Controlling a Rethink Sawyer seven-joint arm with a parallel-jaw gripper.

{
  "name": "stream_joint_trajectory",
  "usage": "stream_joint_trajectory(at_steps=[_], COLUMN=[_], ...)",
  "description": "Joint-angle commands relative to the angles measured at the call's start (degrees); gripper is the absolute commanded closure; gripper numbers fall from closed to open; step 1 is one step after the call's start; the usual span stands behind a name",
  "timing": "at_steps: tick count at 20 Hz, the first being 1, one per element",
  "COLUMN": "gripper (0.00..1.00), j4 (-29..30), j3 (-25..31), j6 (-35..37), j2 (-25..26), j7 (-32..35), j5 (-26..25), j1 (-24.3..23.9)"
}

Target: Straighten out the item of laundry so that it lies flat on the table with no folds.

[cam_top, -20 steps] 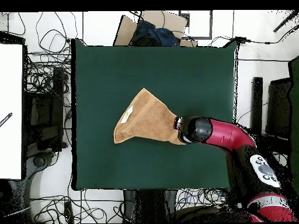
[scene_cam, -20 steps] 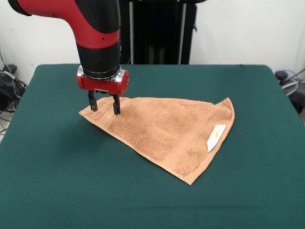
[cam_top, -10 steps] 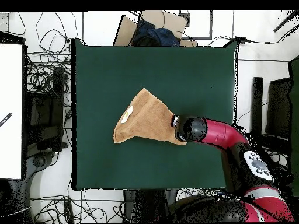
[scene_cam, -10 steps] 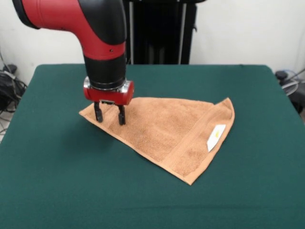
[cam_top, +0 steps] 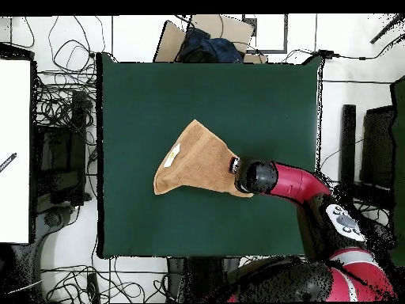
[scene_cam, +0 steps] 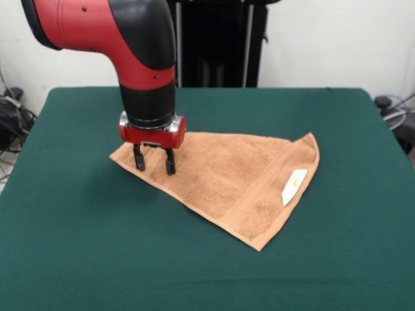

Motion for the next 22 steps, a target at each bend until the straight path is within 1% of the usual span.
stream_joint_trajectory(at_steps=[1,7,12,13,15,18,22], gripper=[0.00,0.00,0.00,0.00,0.00,0.00,0.00], j4=[-1.6,-0.8,-0.8,-1.4,-2.8,-2.9,-3.8], j3=[3.7,3.3,2.6,2.4,0.2,-0.1,-0.1], j6=[-3.2,-4.5,-4.0,-3.6,-1.6,-2.9,-2.4], j2=[1.1,1.2,0.9,1.2,0.9,1.3,1.5], j7=[2.2,3.0,3.4,3.4,3.3,3.6,3.2], j5=[-2.2,-2.3,-2.0,-2.0,-2.8,-3.0,-2.8], j1=[1.5,1.6,2.2,2.5,4.5,4.9,5.3])
